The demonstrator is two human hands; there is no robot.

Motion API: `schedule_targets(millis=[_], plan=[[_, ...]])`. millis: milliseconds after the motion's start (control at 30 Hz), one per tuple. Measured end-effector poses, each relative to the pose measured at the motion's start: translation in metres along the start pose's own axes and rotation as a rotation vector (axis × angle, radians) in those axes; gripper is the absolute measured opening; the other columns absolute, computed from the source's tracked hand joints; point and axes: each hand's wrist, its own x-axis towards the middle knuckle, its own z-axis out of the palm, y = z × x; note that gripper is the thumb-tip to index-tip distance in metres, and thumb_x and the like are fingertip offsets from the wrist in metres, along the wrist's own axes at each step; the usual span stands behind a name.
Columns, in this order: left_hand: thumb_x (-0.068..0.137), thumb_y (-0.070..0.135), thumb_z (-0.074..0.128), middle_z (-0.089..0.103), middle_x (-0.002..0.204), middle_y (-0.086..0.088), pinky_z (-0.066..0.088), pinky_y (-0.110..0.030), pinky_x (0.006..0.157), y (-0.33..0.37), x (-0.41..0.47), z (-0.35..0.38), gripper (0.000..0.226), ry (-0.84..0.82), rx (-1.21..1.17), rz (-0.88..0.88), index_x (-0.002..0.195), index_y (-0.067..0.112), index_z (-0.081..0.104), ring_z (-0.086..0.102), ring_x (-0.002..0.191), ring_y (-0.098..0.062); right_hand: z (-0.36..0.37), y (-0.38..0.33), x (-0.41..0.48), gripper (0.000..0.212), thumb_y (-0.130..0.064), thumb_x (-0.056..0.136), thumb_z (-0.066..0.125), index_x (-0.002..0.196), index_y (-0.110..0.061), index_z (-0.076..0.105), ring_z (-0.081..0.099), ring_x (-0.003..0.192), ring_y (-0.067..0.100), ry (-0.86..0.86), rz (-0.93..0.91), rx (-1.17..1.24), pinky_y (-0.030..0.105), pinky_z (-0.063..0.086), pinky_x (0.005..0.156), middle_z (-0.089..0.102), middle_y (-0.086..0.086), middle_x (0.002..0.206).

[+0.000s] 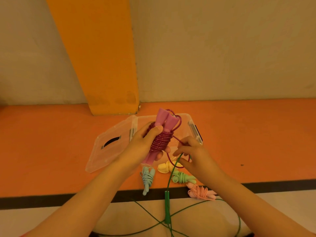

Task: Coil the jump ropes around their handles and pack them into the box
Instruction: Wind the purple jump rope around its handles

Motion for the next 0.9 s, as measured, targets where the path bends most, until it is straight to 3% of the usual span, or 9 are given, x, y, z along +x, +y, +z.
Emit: schedule_targets(millis=[100, 167, 267, 367, 433, 567, 733, 900], plan=[[0.099, 0.029, 0.047, 0.068, 0.074, -0.017, 0.042, -0.028, 0.048, -0.004, 0.000, 0.000, 0.021, 0.003, 0.059, 0.002, 0.110, 0.014, 0.056, 0.051, 0.051, -0.025, -0.001, 0.005, 0.001, 0.012, -0.007, 0.072, 0.076, 0.082, -0.014, 0.074, 0.056, 0.101, 0.020, 0.120, -0.115, -0.156, 0.027, 0.045, 0.077, 0.060, 0.010, 0.108], [0.099, 0.026, 0.048, 0.069, 0.073, -0.014, 0.042, -0.028, 0.048, -0.006, -0.001, 0.000, 0.019, 0.014, 0.080, 0.000, 0.112, 0.015, 0.056, 0.053, 0.049, -0.021, -0.005, 0.006, 0.003, 0.015, -0.010, 0.071, 0.078, 0.083, -0.016, 0.074, 0.048, 0.109, 0.019, 0.201, -0.152, -0.188, 0.032, 0.045, 0.081, 0.058, 0.011, 0.115], [0.099, 0.022, 0.049, 0.067, 0.071, -0.010, 0.041, -0.023, 0.041, -0.007, -0.002, 0.001, 0.019, 0.044, 0.083, -0.008, 0.114, 0.011, 0.055, 0.055, 0.043, -0.014, -0.014, 0.004, 0.005, 0.012, -0.013, 0.075, 0.072, 0.085, -0.018, 0.075, 0.046, 0.096, 0.015, 0.275, -0.136, -0.198, 0.032, 0.045, 0.072, 0.057, 0.005, 0.105], [0.098, 0.017, 0.049, 0.063, 0.072, -0.014, 0.039, -0.022, 0.037, -0.011, 0.001, 0.000, 0.020, 0.080, 0.106, -0.014, 0.114, 0.006, 0.053, 0.054, 0.038, -0.012, -0.017, 0.000, 0.006, 0.015, -0.013, 0.079, 0.065, 0.090, -0.015, 0.074, 0.055, 0.084, 0.014, 0.247, -0.119, -0.038, 0.032, 0.048, 0.067, 0.059, 0.001, 0.089], [0.097, 0.018, 0.052, 0.064, 0.072, -0.014, 0.038, -0.022, 0.036, -0.017, 0.004, -0.002, 0.021, 0.107, 0.160, -0.019, 0.115, 0.008, 0.054, 0.054, 0.038, -0.012, -0.019, -0.004, 0.006, 0.017, -0.011, 0.083, 0.063, 0.094, -0.015, 0.073, 0.062, 0.082, 0.011, 0.233, -0.101, 0.088, 0.030, 0.051, 0.070, 0.064, -0.005, 0.088], [0.096, 0.023, 0.056, 0.066, 0.070, -0.010, 0.037, -0.026, 0.041, -0.030, 0.011, -0.006, 0.023, 0.139, 0.272, -0.026, 0.117, 0.015, 0.056, 0.056, 0.041, -0.014, -0.024, -0.012, 0.004, 0.017, -0.011, 0.087, 0.061, 0.098, -0.019, 0.071, 0.062, 0.090, -0.003, 0.261, -0.047, 0.205, 0.013, 0.049, 0.079, 0.065, -0.022, 0.096], [0.095, 0.032, 0.057, 0.071, 0.080, -0.016, 0.037, -0.033, 0.049, -0.037, 0.020, -0.014, 0.018, 0.217, 0.265, -0.072, 0.109, 0.020, 0.058, 0.061, 0.059, -0.041, -0.034, -0.011, 0.007, 0.017, -0.006, 0.086, 0.062, 0.099, -0.014, 0.068, 0.058, 0.094, -0.004, 0.374, -0.058, 0.164, 0.011, 0.046, 0.082, 0.060, -0.019, 0.098], [0.096, 0.034, 0.053, 0.070, 0.070, -0.015, 0.040, -0.031, 0.048, -0.029, 0.016, -0.010, 0.021, 0.201, 0.187, -0.104, 0.109, 0.018, 0.057, 0.052, 0.044, -0.022, -0.038, 0.004, 0.006, 0.031, 0.009, 0.084, 0.060, 0.104, -0.013, 0.068, 0.061, 0.093, 0.008, 0.303, 0.096, 0.072, 0.005, 0.042, 0.083, 0.060, -0.010, 0.099]])
